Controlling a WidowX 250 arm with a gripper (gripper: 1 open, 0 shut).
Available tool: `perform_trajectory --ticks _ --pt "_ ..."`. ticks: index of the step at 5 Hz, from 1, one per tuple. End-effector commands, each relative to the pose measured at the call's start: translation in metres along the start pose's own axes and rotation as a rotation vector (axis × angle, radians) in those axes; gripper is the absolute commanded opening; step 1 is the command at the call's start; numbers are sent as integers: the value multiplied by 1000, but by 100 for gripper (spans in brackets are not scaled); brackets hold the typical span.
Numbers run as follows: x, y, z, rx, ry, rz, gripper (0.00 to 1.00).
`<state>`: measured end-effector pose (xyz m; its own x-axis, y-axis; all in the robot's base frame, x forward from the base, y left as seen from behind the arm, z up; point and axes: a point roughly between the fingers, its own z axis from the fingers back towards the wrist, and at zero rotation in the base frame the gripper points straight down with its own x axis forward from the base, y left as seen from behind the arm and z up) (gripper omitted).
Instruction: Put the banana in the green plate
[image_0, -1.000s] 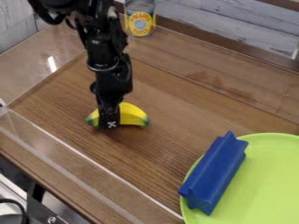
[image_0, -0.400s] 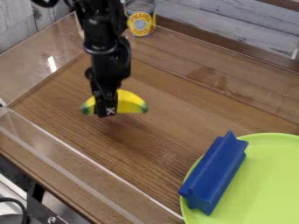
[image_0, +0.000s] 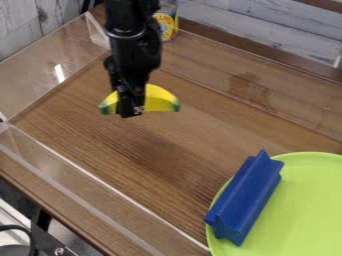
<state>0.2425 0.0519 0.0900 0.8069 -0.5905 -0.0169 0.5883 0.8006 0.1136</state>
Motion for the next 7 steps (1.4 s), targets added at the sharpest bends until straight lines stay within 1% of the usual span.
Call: perform_trajectory --ticks 1,3,4,6,7 --pt "18 -8 24 56 -57 6 0" --pt "49 -54 42 69 -91 -8 0" --pt "62 -78 48 69 -107 -14 0" --pt "79 -125 59 62 -149 -20 0" --pt "82 -140 63 66 -172 10 0"
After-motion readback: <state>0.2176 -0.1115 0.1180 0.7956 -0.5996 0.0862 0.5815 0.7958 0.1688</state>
